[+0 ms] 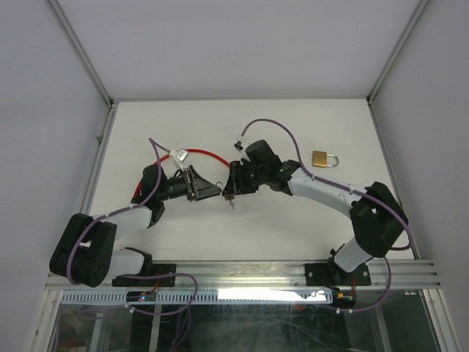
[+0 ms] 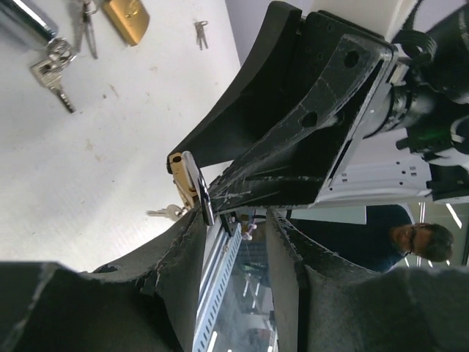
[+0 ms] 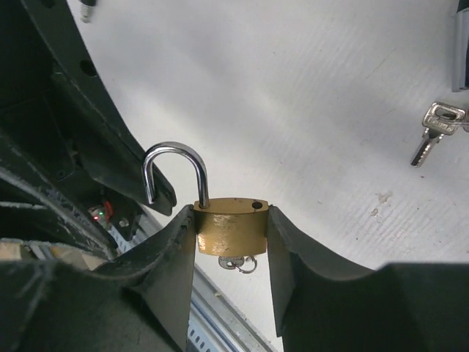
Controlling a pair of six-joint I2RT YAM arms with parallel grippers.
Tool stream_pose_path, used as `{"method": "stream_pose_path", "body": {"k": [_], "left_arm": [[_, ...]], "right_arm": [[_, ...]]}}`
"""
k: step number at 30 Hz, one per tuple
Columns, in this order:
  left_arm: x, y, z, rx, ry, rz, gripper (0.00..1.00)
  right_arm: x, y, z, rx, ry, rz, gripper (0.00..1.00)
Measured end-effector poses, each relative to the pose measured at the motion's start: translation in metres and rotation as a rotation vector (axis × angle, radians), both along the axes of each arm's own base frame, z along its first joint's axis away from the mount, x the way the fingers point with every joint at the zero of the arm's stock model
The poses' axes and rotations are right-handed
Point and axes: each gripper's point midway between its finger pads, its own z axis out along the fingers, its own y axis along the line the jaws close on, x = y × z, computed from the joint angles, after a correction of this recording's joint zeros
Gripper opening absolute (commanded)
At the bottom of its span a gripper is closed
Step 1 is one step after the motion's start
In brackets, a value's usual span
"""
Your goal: Unlock with the key
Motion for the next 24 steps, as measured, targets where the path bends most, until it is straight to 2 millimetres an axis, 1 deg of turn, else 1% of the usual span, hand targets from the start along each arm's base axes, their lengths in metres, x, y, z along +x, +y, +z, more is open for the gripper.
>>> {"method": "stream_pose_path", "body": {"k": [6,10,13,17,20,22,24], "left_arm": [[0.007,0.003,-0.028,0.067,0.074,0.043,0.41],[0.011,0.01,-0.057,0.152,0.146,0.096,0.41],[0.012,0.019,-0.082,0.237,0.215,0.154,0.48],[0.012,0.038,-0.112,0.373,0.293,0.256,0.56],[0.014,0.053,-0.119,0.46,0.309,0.333,0.6],[0.018,0.064,-0.115,0.51,0.291,0.388,0.65],[0.025,0.073,-0.106,0.545,0.261,0.444,0.71]], "right_arm": [[0.002,0.012,-0.035,-0.151,0.012,0.002,0.0],[0.004,0.013,-0.057,-0.25,0.015,-0.015,0.0],[0.007,0.011,-0.07,-0.32,0.015,-0.033,0.0],[0.015,0.009,-0.084,-0.41,0.001,-0.063,0.0],[0.02,0.005,-0.094,-0.488,-0.011,-0.089,0.0],[0.022,0.003,-0.099,-0.534,-0.016,-0.103,0.0],[0.027,0.003,-0.103,-0.582,-0.021,-0.122,0.0]]}}
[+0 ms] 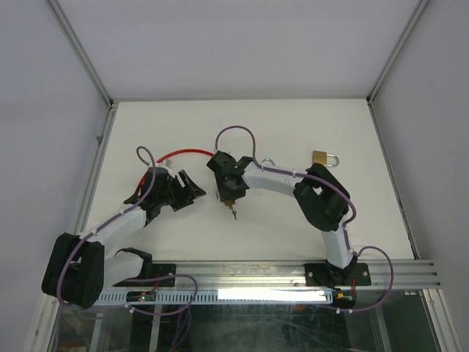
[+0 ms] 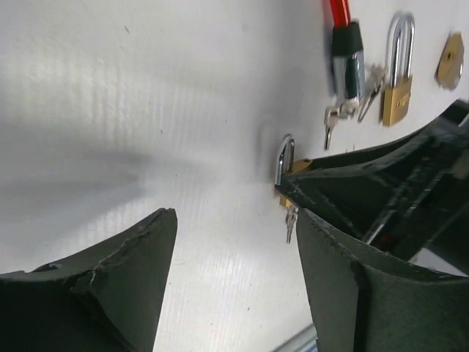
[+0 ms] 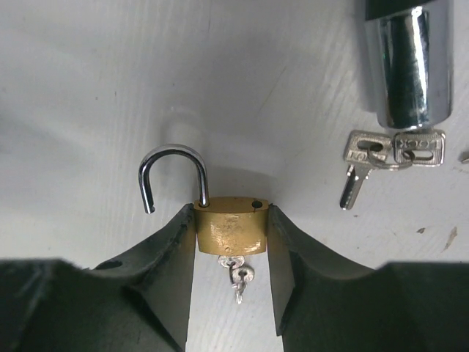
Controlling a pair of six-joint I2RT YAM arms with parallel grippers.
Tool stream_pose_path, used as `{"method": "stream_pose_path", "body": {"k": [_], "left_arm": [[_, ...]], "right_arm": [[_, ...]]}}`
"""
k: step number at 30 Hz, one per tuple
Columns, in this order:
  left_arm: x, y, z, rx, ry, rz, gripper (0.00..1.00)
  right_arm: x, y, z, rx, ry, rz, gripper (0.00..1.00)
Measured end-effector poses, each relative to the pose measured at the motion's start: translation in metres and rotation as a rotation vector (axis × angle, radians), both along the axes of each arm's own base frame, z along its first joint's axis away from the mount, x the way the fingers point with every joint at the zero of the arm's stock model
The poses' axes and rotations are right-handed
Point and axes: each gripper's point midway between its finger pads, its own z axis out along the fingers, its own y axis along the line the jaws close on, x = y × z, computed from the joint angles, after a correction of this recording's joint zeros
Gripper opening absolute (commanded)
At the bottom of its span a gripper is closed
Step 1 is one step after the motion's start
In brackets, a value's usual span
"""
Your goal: Unlock with the key
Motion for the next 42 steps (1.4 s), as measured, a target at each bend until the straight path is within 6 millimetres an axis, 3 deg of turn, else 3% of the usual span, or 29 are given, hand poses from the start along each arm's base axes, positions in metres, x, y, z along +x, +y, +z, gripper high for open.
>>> {"method": "stream_pose_path", "body": {"k": [3,9,16,22,26,31,37,42], "left_arm": [[0.008,0.013,0.014,0.064,-0.045,0.051,0.79],[0.01,0.034,0.023,0.177,-0.023,0.12,0.99],[-0.002,0.049,0.022,0.251,0.044,0.151,0.99],[-0.009,0.052,0.03,0.252,0.035,0.153,0.99],[-0.01,0.053,0.036,0.259,0.006,0.136,0.99],[-0.01,0.05,0.055,0.238,-0.088,0.104,0.99],[-0.014,0.042,0.069,0.171,-0.175,0.073,0.99],[-0.016,0.036,0.071,0.144,-0.19,0.043,0.99]], "right_arm": [[0.006,0.004,-0.003,-0.053,-0.008,-0.023,0.08],[0.009,0.009,-0.004,-0.09,-0.007,-0.056,0.49],[0.007,0.007,0.003,-0.109,0.009,-0.062,0.91],[0.007,0.001,0.021,-0.116,0.005,-0.043,0.97],[0.018,-0.017,0.046,-0.091,-0.011,-0.049,0.97],[0.058,-0.075,0.064,-0.083,-0.021,-0.134,0.97],[0.097,-0.146,0.051,-0.12,0.003,-0.258,0.97],[0.113,-0.179,0.04,-0.104,0.027,-0.303,0.97]]}}
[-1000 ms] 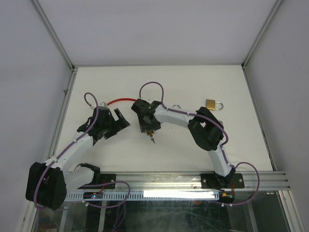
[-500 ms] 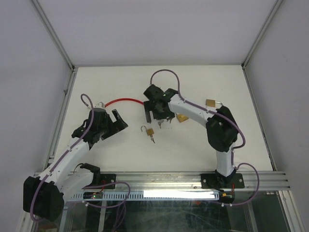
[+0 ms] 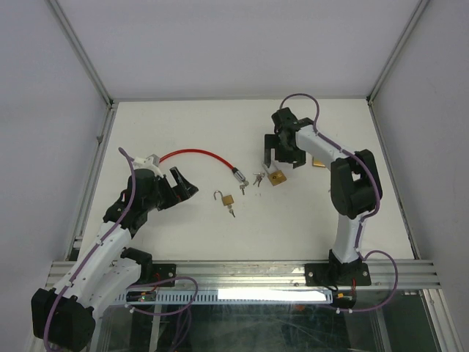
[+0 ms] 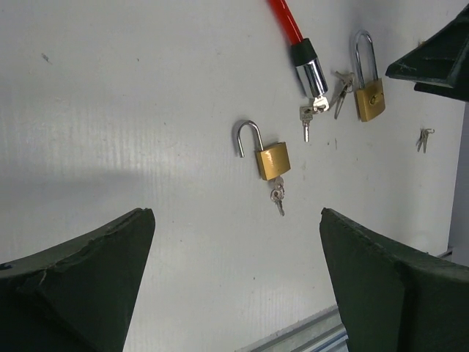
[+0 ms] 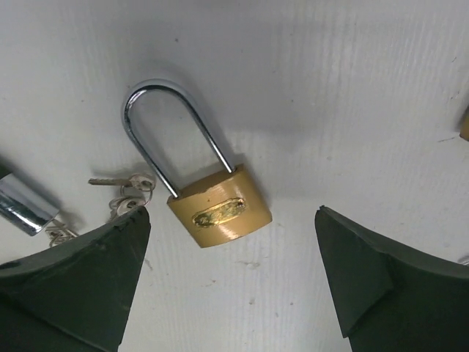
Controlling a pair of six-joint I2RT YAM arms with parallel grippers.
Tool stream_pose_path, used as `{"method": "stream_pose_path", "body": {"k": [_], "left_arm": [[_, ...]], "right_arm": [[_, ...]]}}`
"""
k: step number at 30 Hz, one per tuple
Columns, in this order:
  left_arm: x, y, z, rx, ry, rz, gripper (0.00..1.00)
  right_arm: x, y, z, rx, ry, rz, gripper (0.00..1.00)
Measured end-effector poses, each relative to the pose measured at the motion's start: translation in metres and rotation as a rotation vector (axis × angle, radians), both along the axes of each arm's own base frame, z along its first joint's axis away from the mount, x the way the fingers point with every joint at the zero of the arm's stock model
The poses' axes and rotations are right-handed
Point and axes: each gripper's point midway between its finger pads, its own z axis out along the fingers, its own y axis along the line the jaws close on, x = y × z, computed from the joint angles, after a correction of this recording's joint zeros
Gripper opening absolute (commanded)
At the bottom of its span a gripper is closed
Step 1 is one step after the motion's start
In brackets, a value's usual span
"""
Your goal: Unlock with the key
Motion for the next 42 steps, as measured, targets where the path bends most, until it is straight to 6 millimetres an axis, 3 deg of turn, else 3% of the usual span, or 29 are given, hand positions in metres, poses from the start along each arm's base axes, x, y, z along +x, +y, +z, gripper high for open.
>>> {"method": "stream_pose_path", "body": {"k": [3,10,16,25,33,42], "left_arm": [[0.0,-0.003,0.002,-0.004,-0.013,-0.026,0.99],[0.0,-0.012,0.006,-0.025,-0.031,-0.078,0.98],[0.001,-0.019,0.01,-0.051,-0.041,-0.115,0.98],[0.004,-0.027,0.013,-0.077,-0.055,-0.147,0.98],[0.006,-0.032,0.016,-0.097,-0.067,-0.173,0.97],[0.003,-0.036,0.006,-0.108,-0.033,-0.197,0.97]], "right_arm": [[0.003,-0.008,-0.011,0.009,0.021,0.01,0.97],[-0.011,-0.003,-0.045,0.011,0.099,0.081,0.95],[-0.013,-0.004,-0.047,0.004,0.091,0.099,0.9],[-0.02,-0.004,-0.049,-0.043,0.092,0.09,0.73],[-0.048,0.013,-0.049,-0.06,0.131,0.057,0.55],[-0.108,0.027,-0.049,-0.07,0.195,-0.002,0.54]]}}
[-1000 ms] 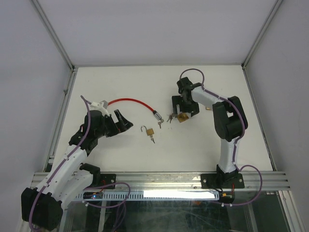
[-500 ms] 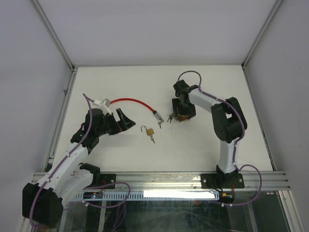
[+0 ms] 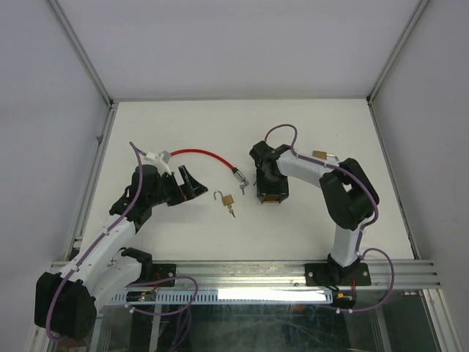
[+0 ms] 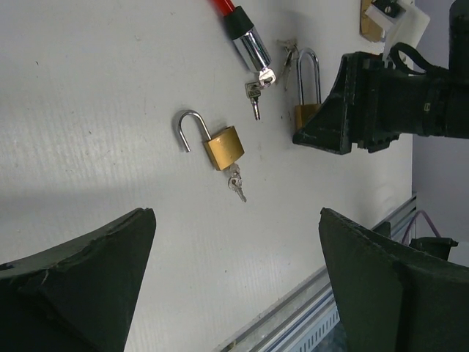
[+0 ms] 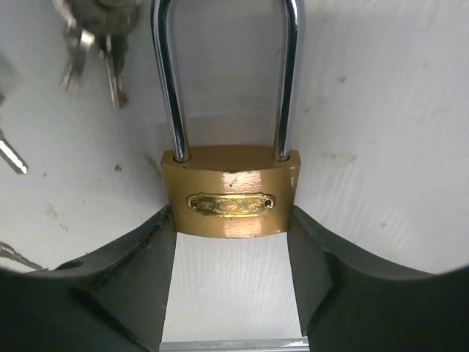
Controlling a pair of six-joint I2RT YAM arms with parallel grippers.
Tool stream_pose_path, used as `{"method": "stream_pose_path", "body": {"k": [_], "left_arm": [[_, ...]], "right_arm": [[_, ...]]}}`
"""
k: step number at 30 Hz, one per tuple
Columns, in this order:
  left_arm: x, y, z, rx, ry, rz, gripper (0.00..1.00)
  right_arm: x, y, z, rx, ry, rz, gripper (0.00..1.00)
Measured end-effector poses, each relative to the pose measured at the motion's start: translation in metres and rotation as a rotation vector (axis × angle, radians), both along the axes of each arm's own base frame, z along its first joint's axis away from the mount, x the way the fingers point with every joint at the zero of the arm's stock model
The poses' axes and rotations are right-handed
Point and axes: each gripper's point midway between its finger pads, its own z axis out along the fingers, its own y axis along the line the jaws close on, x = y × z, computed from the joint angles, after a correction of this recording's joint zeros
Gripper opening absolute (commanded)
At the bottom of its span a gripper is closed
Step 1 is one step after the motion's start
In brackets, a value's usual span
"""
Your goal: Unlock with the key
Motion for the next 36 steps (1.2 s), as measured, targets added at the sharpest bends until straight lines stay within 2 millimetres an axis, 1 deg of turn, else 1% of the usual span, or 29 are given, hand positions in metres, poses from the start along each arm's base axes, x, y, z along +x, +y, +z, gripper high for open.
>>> {"method": "stream_pose_path", "body": {"k": [3,4,8,9,12,15,18,20,22,25,27,31,33,36], "left_arm": [[-0.001,-0.001,0.0,-0.004,0.001,-0.006,0.97],[-0.001,-0.001,0.0,-0.004,0.001,-0.007,0.97],[-0.001,-0.002,0.001,-0.006,0.001,-0.009,0.97],[-0.001,-0.002,0.001,-0.006,0.001,-0.01,0.97],[-0.001,-0.002,0.001,-0.007,0.001,-0.01,0.97],[-0.001,-0.002,0.001,-0.007,0.001,-0.01,0.97],[-0.001,-0.002,0.001,-0.007,0.001,-0.01,0.97],[-0.001,-0.002,0.001,-0.007,0.001,-0.01,0.97],[-0.001,-0.002,0.001,-0.006,0.001,-0.01,0.97],[-0.001,-0.001,0.001,-0.006,0.002,-0.01,0.97],[-0.002,-0.001,0.001,-0.007,0.0,-0.01,0.97],[-0.003,-0.001,0.004,-0.009,-0.008,-0.01,0.97],[-0.003,-0.001,0.005,-0.01,-0.011,-0.01,0.97],[-0.005,0.0,0.004,-0.009,-0.006,-0.009,0.97]], "right_arm": [[-0.018,0.009,0.0,-0.007,0.015,0.023,0.56],[-0.023,0.012,0.0,-0.008,0.018,0.036,0.59],[-0.041,0.029,0.0,-0.009,0.029,0.085,0.78],[-0.046,0.031,0.0,-0.012,0.036,0.096,0.81],[-0.055,0.032,0.002,-0.025,0.053,0.109,0.87],[-0.053,0.03,0.01,-0.042,0.056,0.12,0.87],[-0.04,0.038,0.028,-0.028,0.02,0.154,0.87],[-0.025,0.046,0.042,-0.004,-0.022,0.189,0.87],[-0.014,0.051,0.051,0.013,-0.053,0.217,0.85],[0.004,0.05,0.06,0.016,-0.086,0.244,0.83],[0.019,0.047,0.06,0.011,-0.099,0.253,0.8],[0.049,0.035,0.053,0.0,-0.102,0.25,0.71],[0.064,0.031,0.047,0.0,-0.103,0.247,0.65],[0.08,0.028,0.036,0.007,-0.097,0.246,0.59]]}}
